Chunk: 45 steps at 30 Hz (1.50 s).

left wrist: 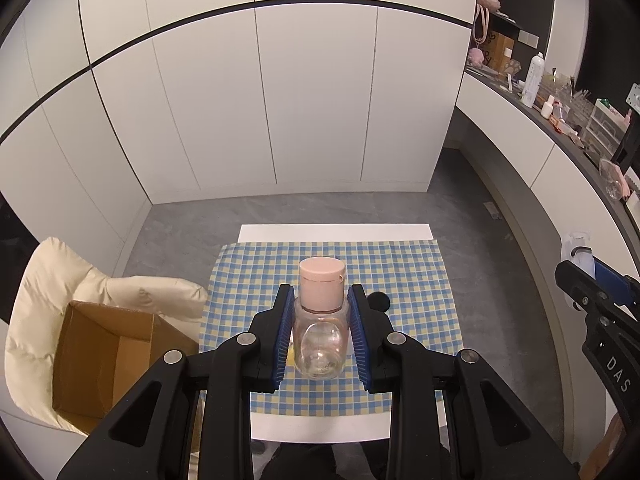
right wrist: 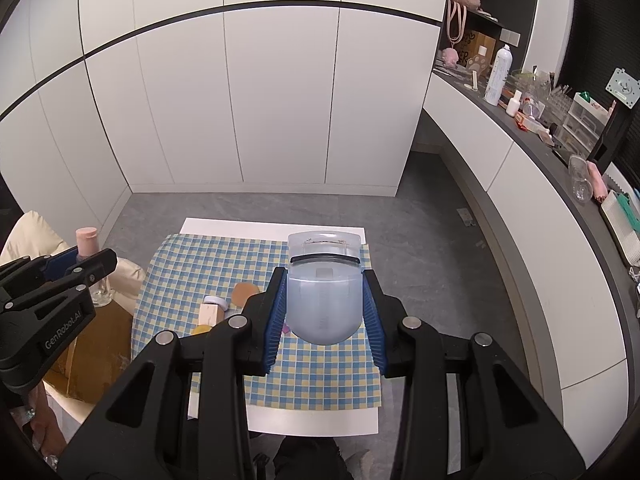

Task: Organize objects
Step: 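Lift the pink-capped bottle with the left gripper off the table, then carry the held bottle with the left tool toward the cardboard box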

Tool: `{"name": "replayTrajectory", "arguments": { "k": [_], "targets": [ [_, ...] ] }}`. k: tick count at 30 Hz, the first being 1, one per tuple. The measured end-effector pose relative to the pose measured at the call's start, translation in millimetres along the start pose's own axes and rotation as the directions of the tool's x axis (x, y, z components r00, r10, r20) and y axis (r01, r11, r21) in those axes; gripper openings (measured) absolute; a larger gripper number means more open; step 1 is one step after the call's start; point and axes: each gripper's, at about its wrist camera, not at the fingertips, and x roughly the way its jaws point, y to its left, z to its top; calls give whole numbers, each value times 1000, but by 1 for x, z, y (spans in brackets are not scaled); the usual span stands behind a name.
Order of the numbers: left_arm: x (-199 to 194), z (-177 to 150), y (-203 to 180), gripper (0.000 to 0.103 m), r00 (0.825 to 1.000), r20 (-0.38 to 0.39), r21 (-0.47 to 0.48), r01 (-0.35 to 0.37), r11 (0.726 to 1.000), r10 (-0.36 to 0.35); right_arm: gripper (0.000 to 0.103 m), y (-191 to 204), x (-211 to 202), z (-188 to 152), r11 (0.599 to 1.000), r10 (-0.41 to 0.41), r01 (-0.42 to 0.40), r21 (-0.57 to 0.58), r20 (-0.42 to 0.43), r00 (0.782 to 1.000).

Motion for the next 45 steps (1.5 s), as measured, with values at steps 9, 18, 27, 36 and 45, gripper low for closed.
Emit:
{"name": "replayTrajectory", "arguments": {
  "k": [9, 18, 27, 36, 45],
  "targets": [
    [-12, -13, 0, 27, 1000, 3, 5, 2, 1000, -2, 38, -1, -10, -13, 1000, 1, -1, 2, -2, 1000],
    [-36, -37, 0, 27, 1000, 31, 14, 3, 1000, -4, 38, 0, -22, -39, 1000, 14, -14, 4, -10, 1000],
    [-57, -70, -2, 27, 998, 59, 30, -9, 1000, 8, 38, -3, -30, -77, 999, 31, -31, 13, -28, 999],
    [-73, -105, 1, 27, 998, 64, 28, 8, 1000, -10, 38, 3, -40, -115, 999, 44, -43, 11, -40, 998],
    [-79, -134, 5, 27, 998, 59, 29, 10, 1000, -12, 38, 4, -47, -150, 998, 60, -60, 15, -64, 996]
  ]
}}
